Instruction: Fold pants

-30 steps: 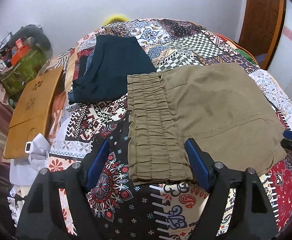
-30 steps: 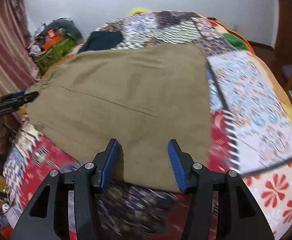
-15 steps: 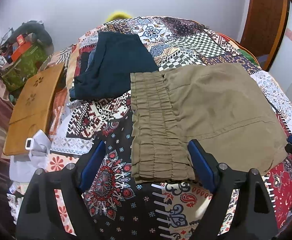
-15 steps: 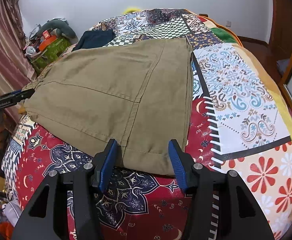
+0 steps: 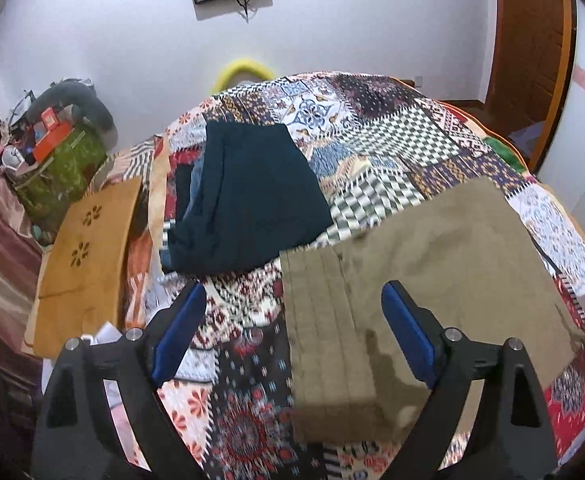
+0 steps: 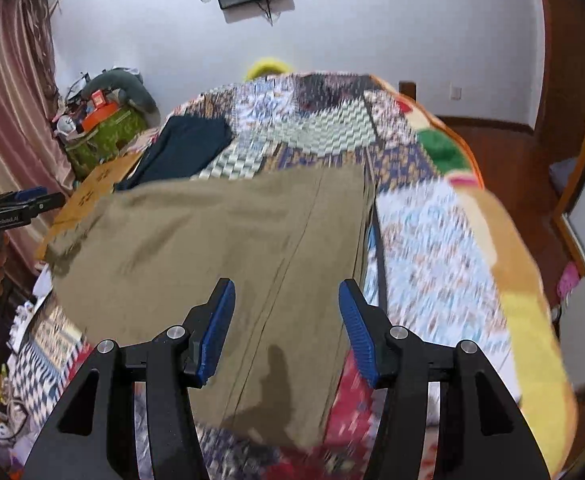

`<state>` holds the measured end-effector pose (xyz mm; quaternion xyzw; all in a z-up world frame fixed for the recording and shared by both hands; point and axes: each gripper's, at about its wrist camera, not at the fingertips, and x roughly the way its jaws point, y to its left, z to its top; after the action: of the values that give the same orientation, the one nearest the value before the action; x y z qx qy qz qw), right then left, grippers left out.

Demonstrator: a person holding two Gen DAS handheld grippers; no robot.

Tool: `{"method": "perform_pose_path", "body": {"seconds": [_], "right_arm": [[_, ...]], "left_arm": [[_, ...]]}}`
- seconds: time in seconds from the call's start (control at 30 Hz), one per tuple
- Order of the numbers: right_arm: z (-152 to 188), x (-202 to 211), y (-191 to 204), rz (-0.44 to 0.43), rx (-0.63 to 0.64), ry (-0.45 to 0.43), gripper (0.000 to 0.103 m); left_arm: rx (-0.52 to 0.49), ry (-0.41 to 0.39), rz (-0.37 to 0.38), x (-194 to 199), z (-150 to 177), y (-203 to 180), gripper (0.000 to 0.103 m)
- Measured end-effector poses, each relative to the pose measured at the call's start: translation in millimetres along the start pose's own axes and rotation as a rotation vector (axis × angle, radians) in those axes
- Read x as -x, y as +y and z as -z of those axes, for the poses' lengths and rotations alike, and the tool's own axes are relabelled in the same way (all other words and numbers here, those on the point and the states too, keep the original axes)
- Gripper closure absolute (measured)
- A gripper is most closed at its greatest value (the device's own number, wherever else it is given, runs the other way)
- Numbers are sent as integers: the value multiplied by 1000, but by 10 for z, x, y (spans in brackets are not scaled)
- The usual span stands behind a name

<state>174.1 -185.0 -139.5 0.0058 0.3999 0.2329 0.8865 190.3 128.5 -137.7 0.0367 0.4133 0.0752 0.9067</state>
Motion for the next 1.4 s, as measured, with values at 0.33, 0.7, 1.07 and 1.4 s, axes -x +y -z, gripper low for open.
{"method": "perform_pose_path", "body": {"seconds": [0.33,0.7,1.07,1.4], "right_arm": [[-602,-468,-275,44,44,-31,51],[-979,-1429,-639,49,38,89,51],[-1005,-2109,-834,28,31,239,88],[-975,-2155,-854,41,53,253,96]], "left_arm": [[24,91,38,-633,-393,74,11],[56,267,86,-1309,-314,160,11],[47,308,160,-1509,-123,109,3],[195,243,143,-1482,-2,338,7]]}}
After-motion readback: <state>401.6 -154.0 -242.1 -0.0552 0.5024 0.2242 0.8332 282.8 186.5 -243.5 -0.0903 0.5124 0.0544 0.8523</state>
